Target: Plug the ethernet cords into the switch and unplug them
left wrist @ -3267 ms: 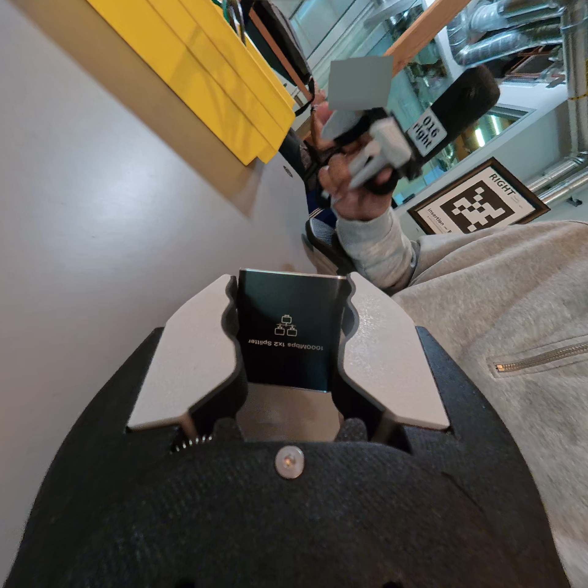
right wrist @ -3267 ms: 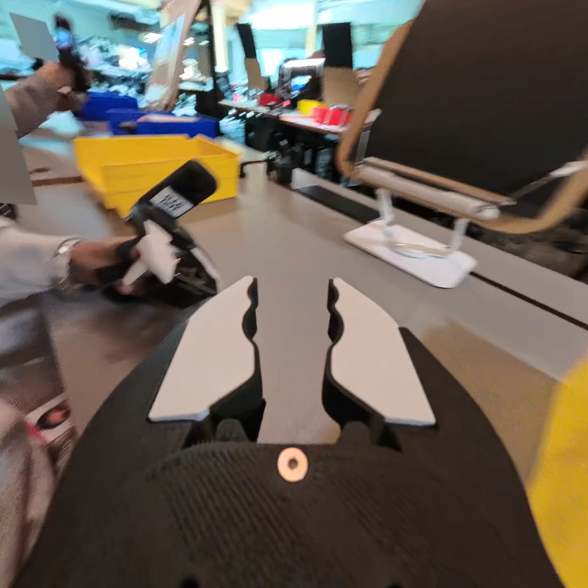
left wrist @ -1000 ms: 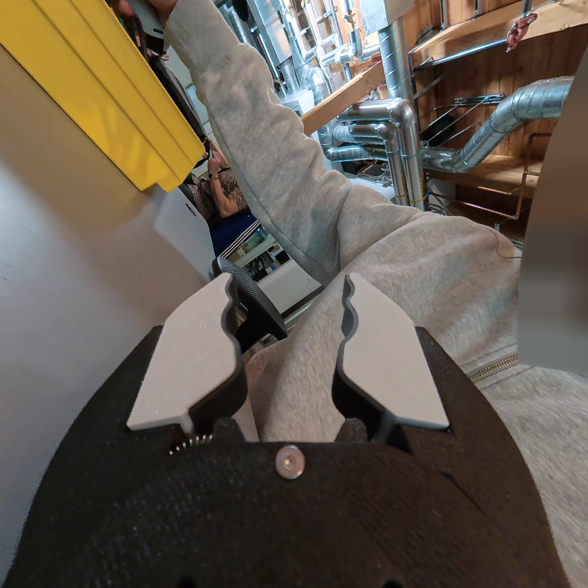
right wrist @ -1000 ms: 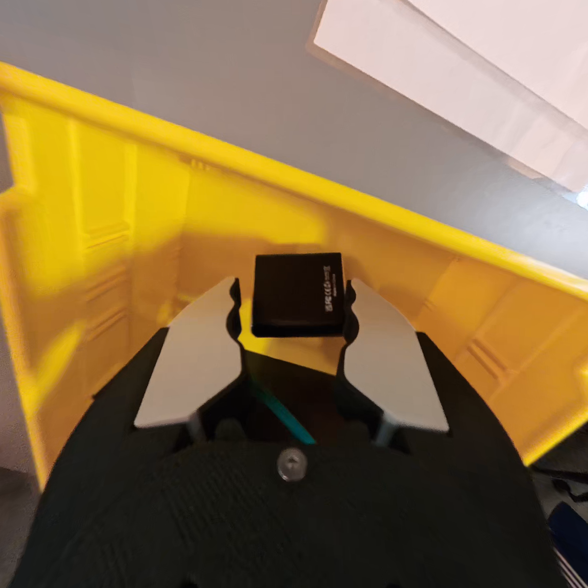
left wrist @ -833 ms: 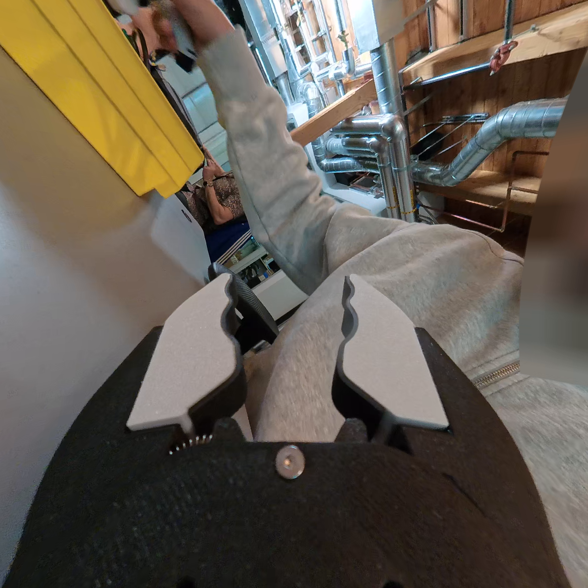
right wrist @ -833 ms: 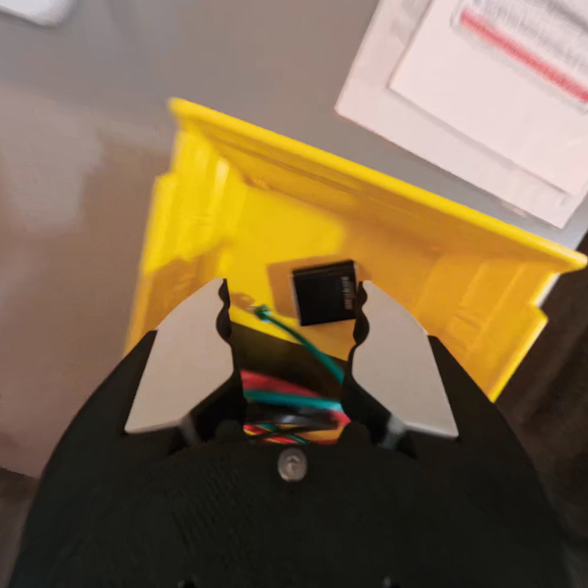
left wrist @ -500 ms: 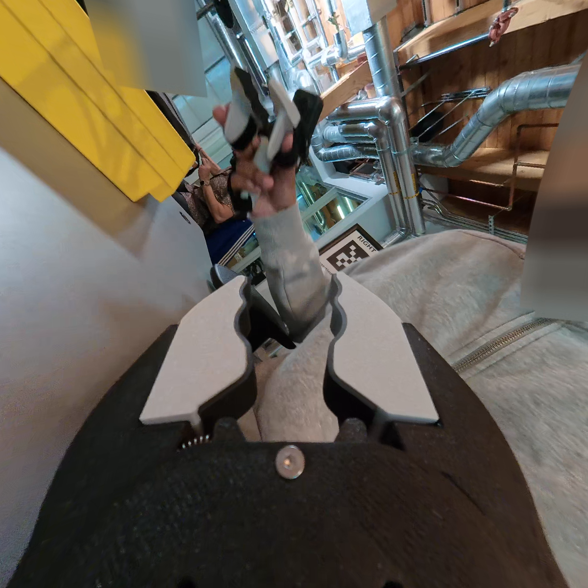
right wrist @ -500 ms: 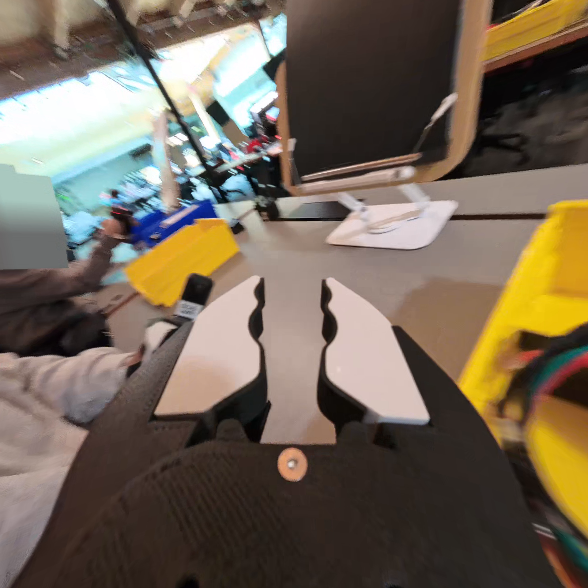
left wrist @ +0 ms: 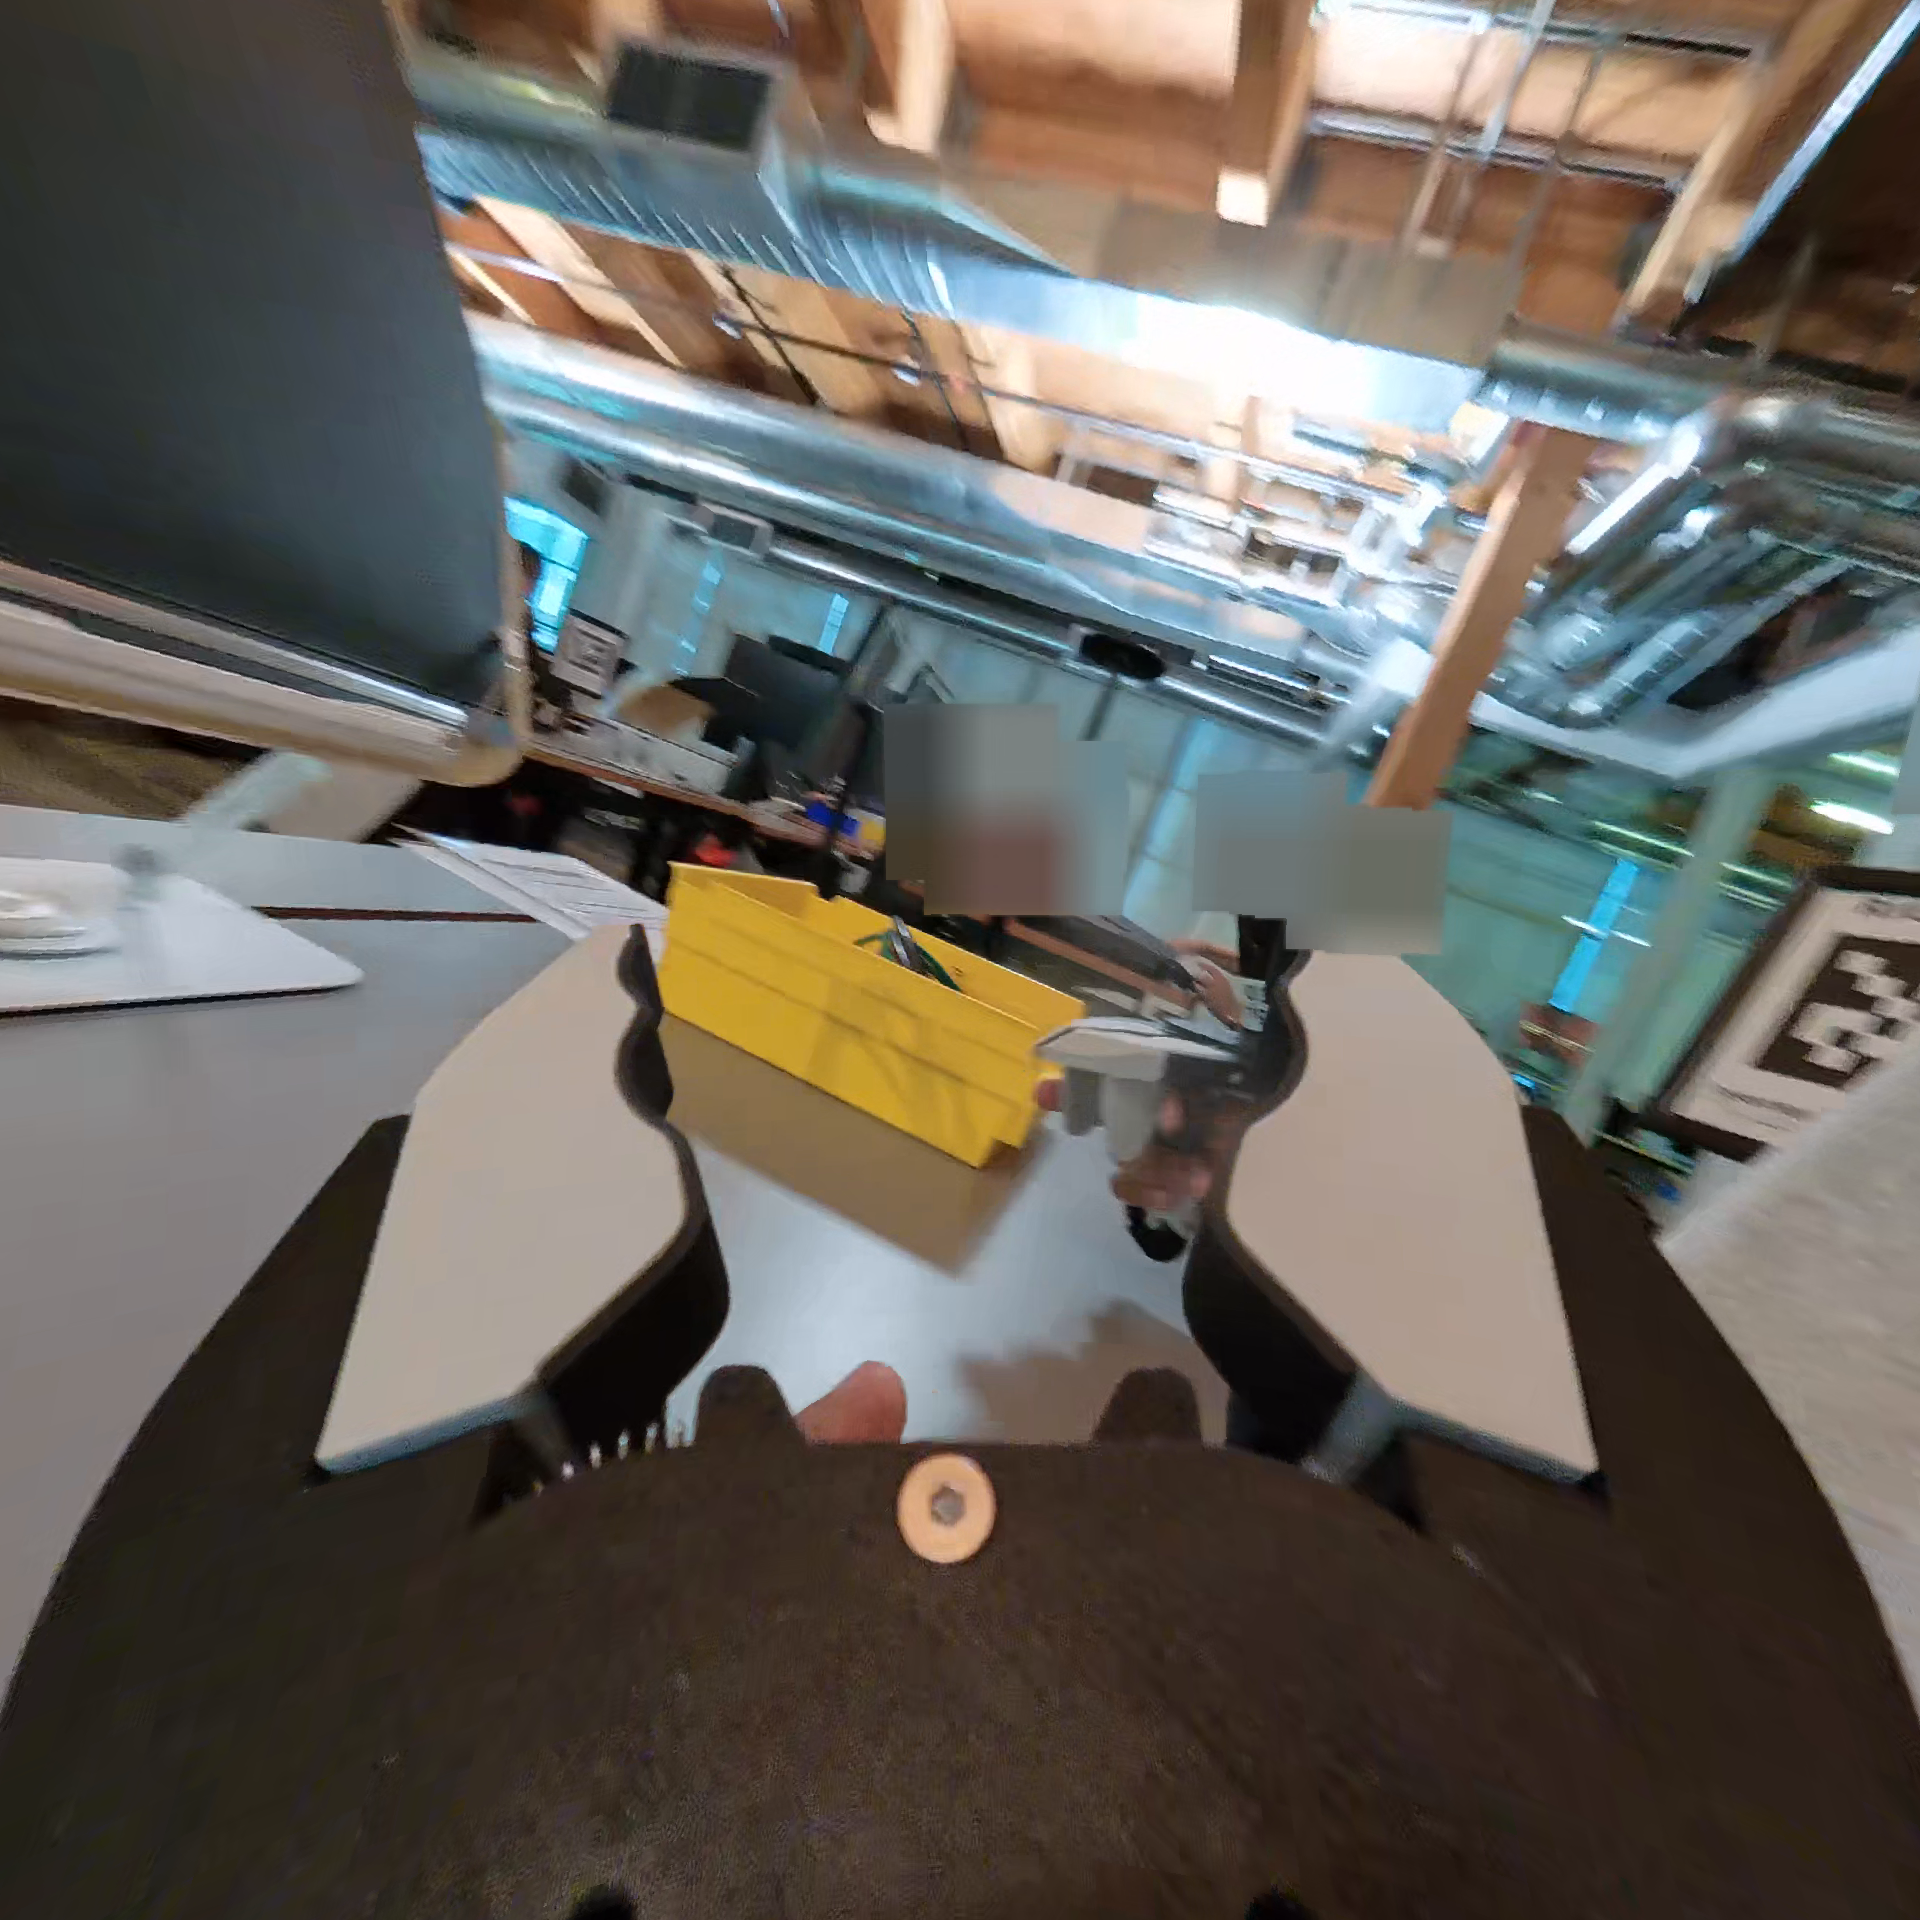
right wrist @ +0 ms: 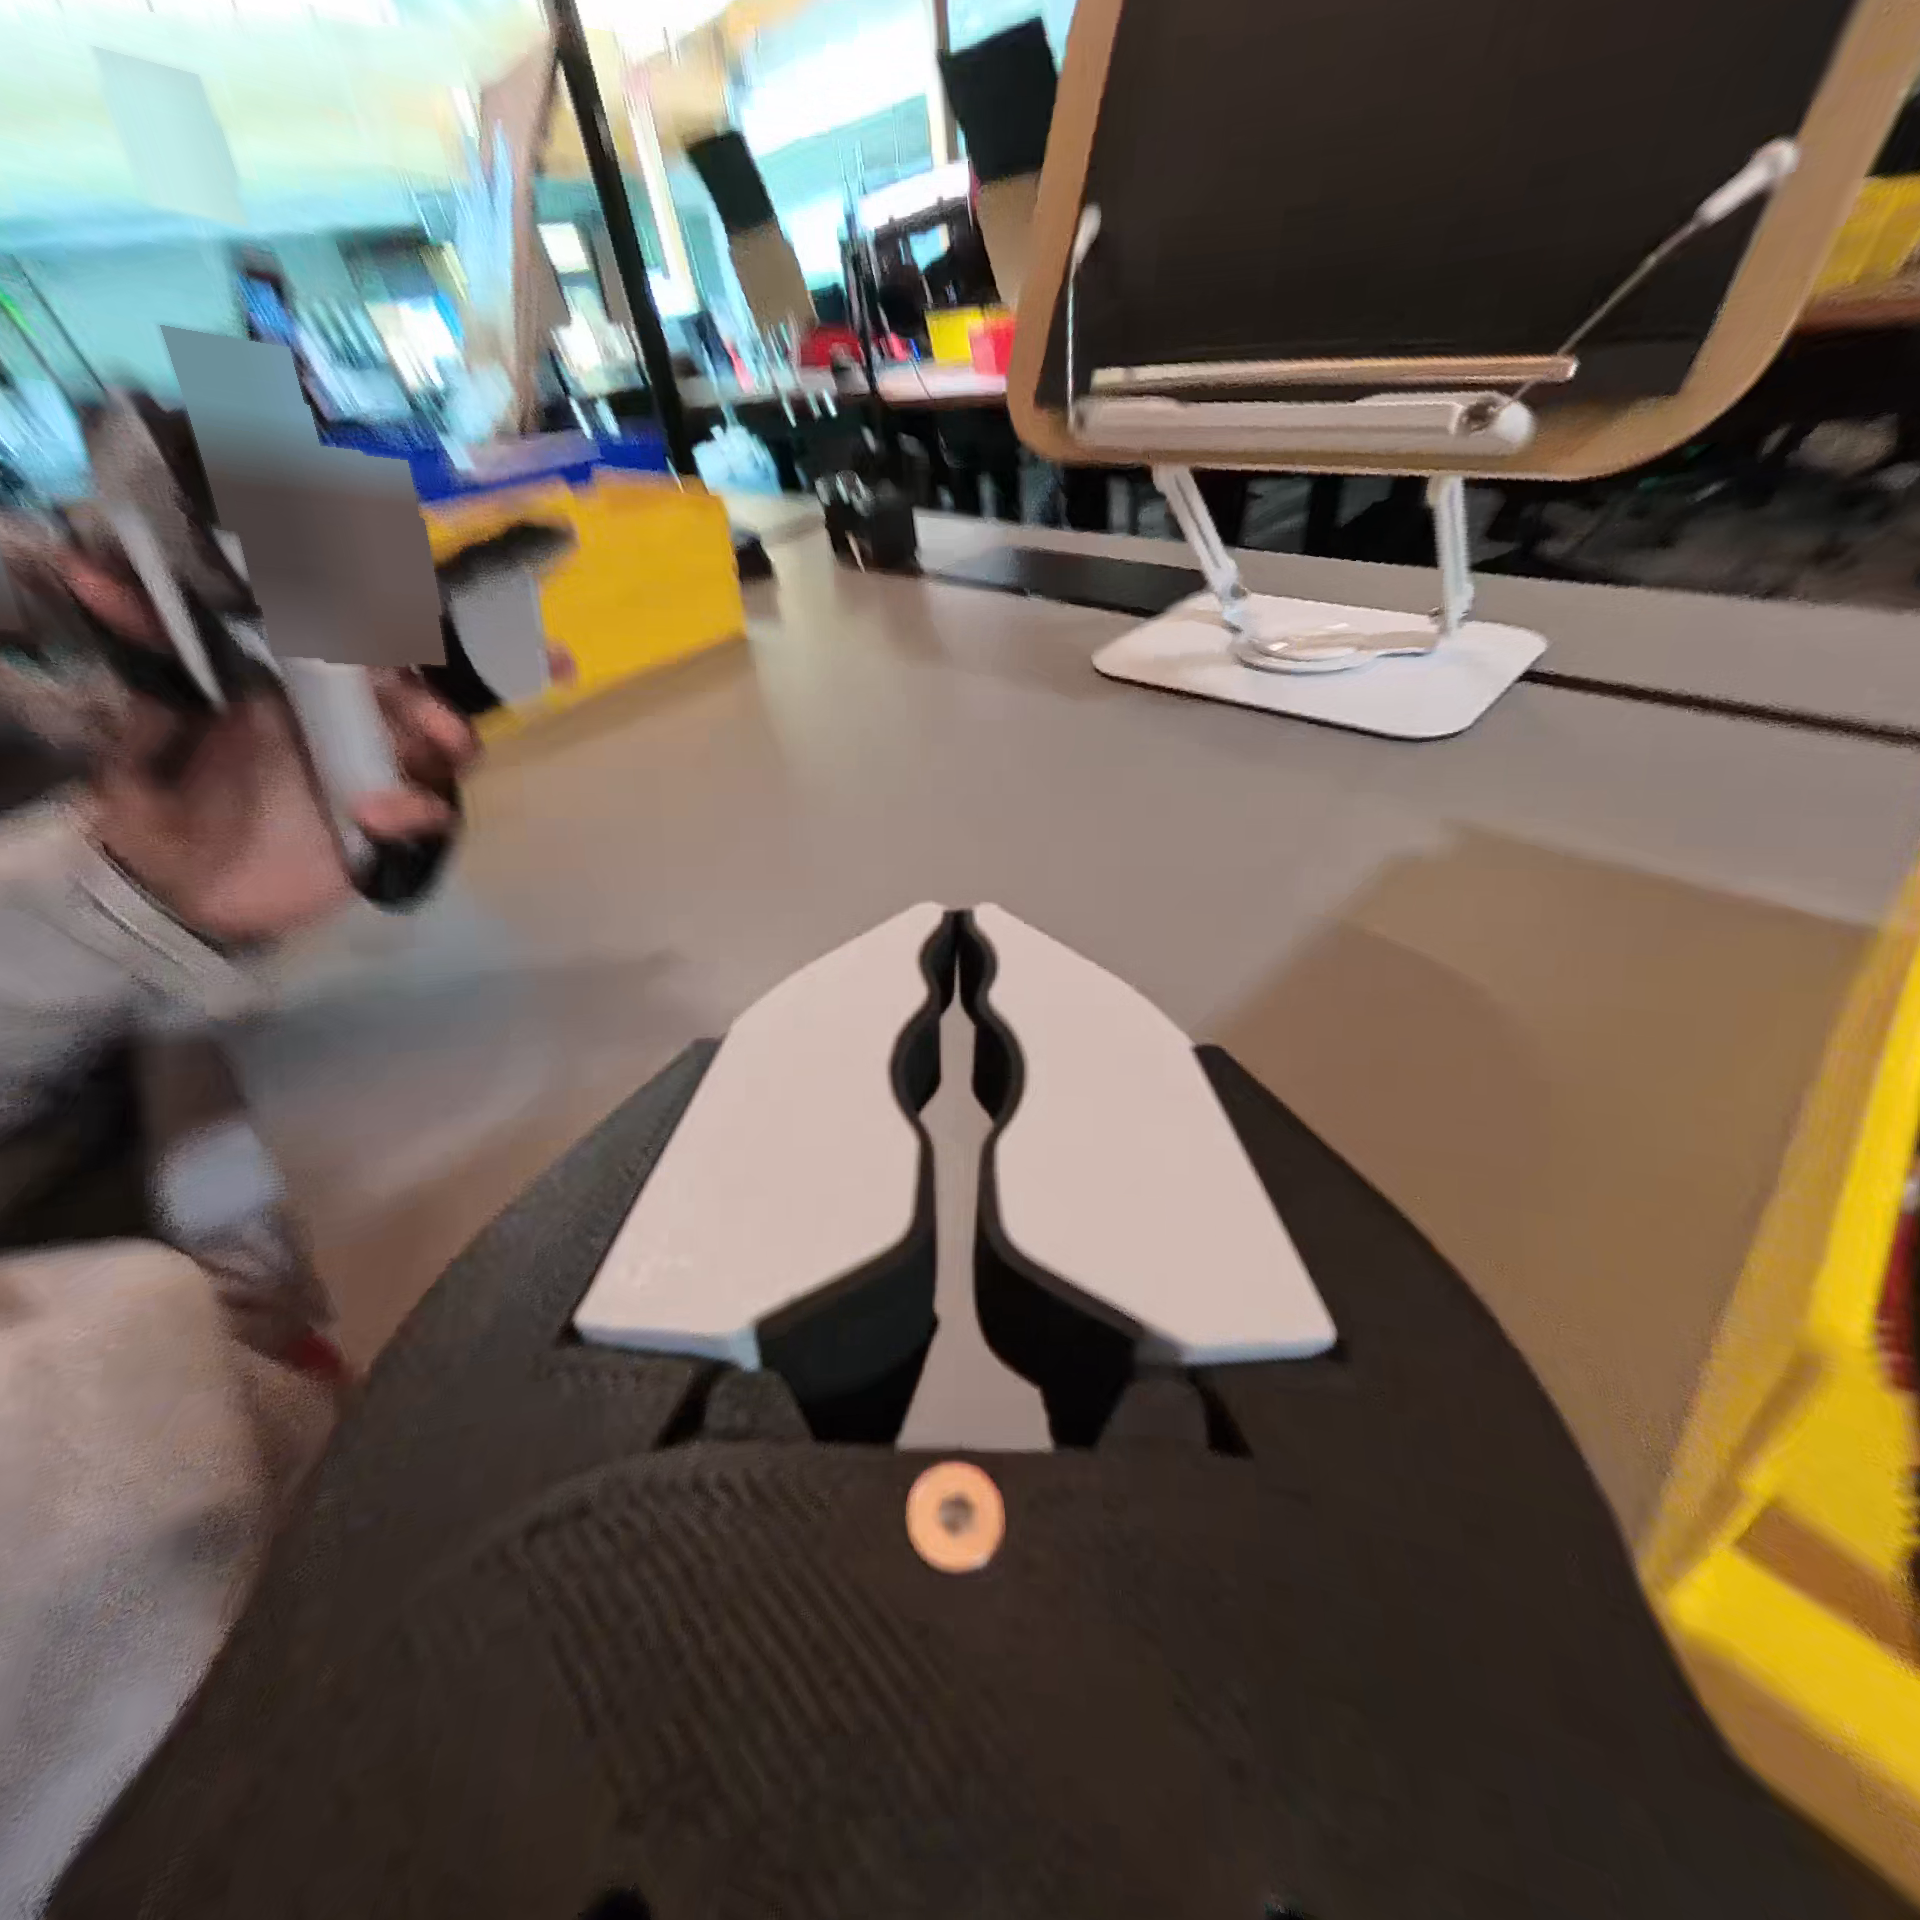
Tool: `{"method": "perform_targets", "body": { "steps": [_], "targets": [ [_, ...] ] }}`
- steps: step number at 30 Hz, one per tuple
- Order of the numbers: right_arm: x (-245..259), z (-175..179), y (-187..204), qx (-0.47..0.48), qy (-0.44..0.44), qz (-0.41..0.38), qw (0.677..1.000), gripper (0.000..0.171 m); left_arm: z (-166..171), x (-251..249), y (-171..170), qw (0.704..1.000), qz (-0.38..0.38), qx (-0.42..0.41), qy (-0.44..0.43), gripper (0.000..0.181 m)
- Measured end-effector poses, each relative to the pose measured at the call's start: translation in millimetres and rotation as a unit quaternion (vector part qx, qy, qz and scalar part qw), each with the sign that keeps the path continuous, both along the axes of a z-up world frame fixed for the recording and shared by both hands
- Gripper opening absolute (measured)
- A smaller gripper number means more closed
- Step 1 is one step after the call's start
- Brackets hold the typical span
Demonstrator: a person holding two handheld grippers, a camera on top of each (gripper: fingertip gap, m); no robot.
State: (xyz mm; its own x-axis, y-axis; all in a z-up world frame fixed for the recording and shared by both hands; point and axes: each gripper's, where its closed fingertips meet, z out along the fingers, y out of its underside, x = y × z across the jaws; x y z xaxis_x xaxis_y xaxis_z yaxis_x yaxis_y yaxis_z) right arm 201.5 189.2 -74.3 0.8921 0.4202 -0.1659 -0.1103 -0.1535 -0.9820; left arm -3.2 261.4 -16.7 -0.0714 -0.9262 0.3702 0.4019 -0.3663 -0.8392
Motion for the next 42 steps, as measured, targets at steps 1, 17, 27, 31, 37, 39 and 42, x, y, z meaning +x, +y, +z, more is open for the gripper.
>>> {"method": "perform_targets", "body": {
  "steps": [1, 17, 27, 31, 37, 39, 42],
  "targets": [
    [4.9, 9.3, -4.0, 0.005, 0.05, -0.001, 0.999, 0.0, -2.0, -6.1, 1.4, 1.0, 0.024, -0.001, 0.003, 0.114],
    [57.0, -2.9, 21.4, -0.013, -0.173, -0.248, 0.953, 0.001, -36.2, -44.4, 44.7, 0.831, 0.36, 0.277, 0.32, 0.073],
    [78.4, -0.4, 21.9, 0.012, -0.144, -0.253, 0.957, 0.0, -61.1, -64.3, 83.4, 0.777, 0.402, 0.261, 0.407, 0.041],
    [68.3, -2.5, 20.0, -0.011, -0.118, -0.209, 0.971, 0.0, -70.4, -68.5, 91.1, 0.774, 0.402, 0.228, 0.432, 0.048],
    [72.9, 7.6, 12.5, 0.022, -0.122, -0.206, 0.971, 0.0, -69.6, -74.1, 97.4, 0.766, 0.417, 0.23, 0.432, 0.047],
    [79.5, 6.7, 12.4, 0.02, -0.114, -0.212, 0.97, 0.0, -70.9, -76.5, 101.3, 0.762, 0.422, 0.224, 0.437, 0.048],
    [83.6, 11.9, 9.8, 0.033, -0.099, -0.212, 0.972, 0.0, -71.9, -79.5, 105.7, 0.764, 0.424, 0.212, 0.437, 0.05]
  ]
}}
